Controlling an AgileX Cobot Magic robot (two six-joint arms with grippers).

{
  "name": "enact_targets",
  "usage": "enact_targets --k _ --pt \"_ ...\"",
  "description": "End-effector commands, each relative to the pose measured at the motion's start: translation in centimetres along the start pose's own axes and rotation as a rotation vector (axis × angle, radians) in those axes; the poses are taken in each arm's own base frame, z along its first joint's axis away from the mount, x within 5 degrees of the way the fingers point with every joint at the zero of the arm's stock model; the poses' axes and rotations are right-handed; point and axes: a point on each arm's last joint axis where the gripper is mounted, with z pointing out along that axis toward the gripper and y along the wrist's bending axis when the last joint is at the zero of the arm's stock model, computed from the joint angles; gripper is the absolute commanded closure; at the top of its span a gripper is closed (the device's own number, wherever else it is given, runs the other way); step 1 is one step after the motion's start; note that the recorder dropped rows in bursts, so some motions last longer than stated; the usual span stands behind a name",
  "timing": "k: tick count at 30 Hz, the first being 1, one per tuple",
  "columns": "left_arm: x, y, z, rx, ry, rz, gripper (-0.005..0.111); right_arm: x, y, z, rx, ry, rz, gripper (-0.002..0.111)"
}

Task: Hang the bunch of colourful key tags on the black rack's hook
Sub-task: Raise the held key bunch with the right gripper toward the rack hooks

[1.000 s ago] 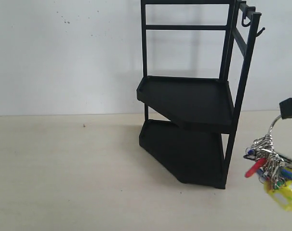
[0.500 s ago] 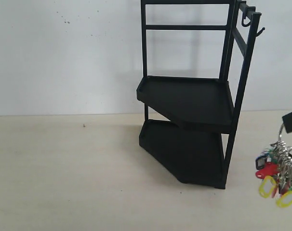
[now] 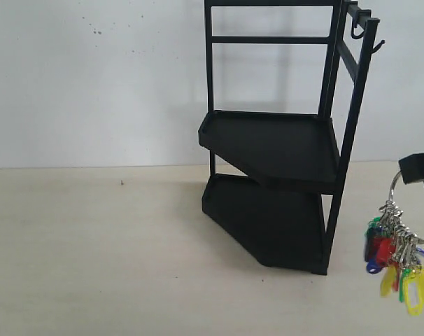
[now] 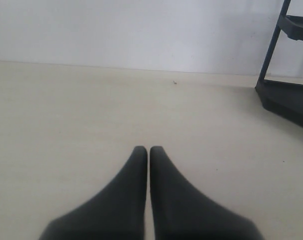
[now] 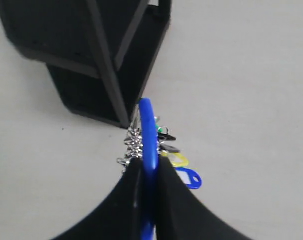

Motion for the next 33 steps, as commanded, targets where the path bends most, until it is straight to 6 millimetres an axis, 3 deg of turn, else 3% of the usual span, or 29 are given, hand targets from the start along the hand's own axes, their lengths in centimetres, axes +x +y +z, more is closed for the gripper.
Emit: enact_targets --k 1,2,5,8,11,14,17,21,23,26,30,33 --pt "0.0 0.0 0.0 -0.001 -0.007 0.008 0.102 -0.6 -0.1 -0.4 0.01 -0.049 -0.087 0.108" --pt "0.0 0.0 0.0 -0.001 -0.007 0.008 0.102 -0.5 0.2 -0.4 -0.014 -0.044 -0.13 0.108" --pt "0.0 0.0 0.0 -0.001 -0.007 0.008 0.102 -0.8 -0.2 -0.4 0.008 -0.076 0.071 0.108" --pt "0.0 0.0 0.0 -0.001 -0.007 0.008 0.102 -0.6 0.8 -0.3 -0.064 -0.058 -0.138 0.108" --pt "0.0 0.0 0.0 -0.001 -0.007 0.008 0.102 -1.0 -0.4 -0.4 0.013 -0.09 0.058 0.108" --pt "0.0 0.0 0.0 -0.001 -0.007 0.008 0.102 -0.7 0.1 -0.4 -0.023 -0.068 -0.147 0.108" --pt "0.0 0.0 0.0 -0.001 -0.007 0.008 0.102 -1.2 -0.7 -0.5 0.02 -0.112 0.088 0.108" --pt "0.0 0.0 0.0 -0.001 -0.007 0.008 0.102 -1.1 0.0 -0.4 -0.024 -0.1 -0.101 0.108" --pt "0.0 0.0 0.0 -0.001 -0.007 0.008 0.102 -1.2 -0.9 -0.4 0.015 -0.111 0.071 0.108" --pt "0.0 0.0 0.0 -0.001 -0.007 0.008 0.102 -1.1 -0.5 -0.4 -0.012 -0.094 -0.106 0.108" --pt "0.0 0.0 0.0 -0.001 -0.007 0.008 0.102 -1.7 -1.3 -0.6 0.018 -0.165 0.093 0.108" --pt "0.0 0.0 0.0 -0.001 -0.007 0.008 0.102 -2.4 -1.3 -0.9 0.021 -0.215 0.036 0.108"
